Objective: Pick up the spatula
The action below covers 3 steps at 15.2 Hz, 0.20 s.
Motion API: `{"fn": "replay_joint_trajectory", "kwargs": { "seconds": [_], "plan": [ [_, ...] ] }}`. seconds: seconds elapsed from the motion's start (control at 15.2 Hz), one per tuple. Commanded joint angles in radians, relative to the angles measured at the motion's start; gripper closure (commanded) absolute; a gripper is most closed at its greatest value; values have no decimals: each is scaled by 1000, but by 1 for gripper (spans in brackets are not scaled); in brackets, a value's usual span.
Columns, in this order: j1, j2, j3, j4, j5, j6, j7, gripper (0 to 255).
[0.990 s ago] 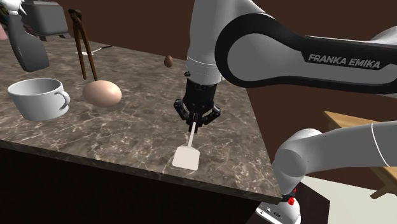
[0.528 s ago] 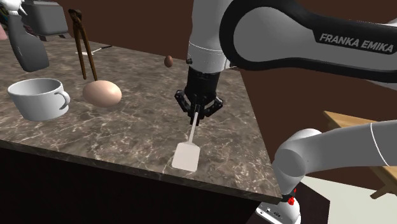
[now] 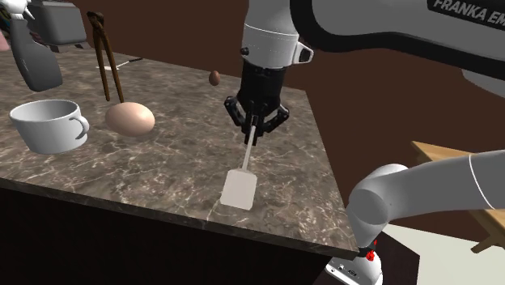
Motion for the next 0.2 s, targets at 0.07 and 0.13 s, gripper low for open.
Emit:
{"fn": "replay_joint_trajectory", "kwargs": {
  "seconds": [0.07,0.13],
  "plan": [
    [-5,11,-3,35,-7,-25,4,255],
    [-5,11,-3,35,-7,-25,4,255]
  ]
}}
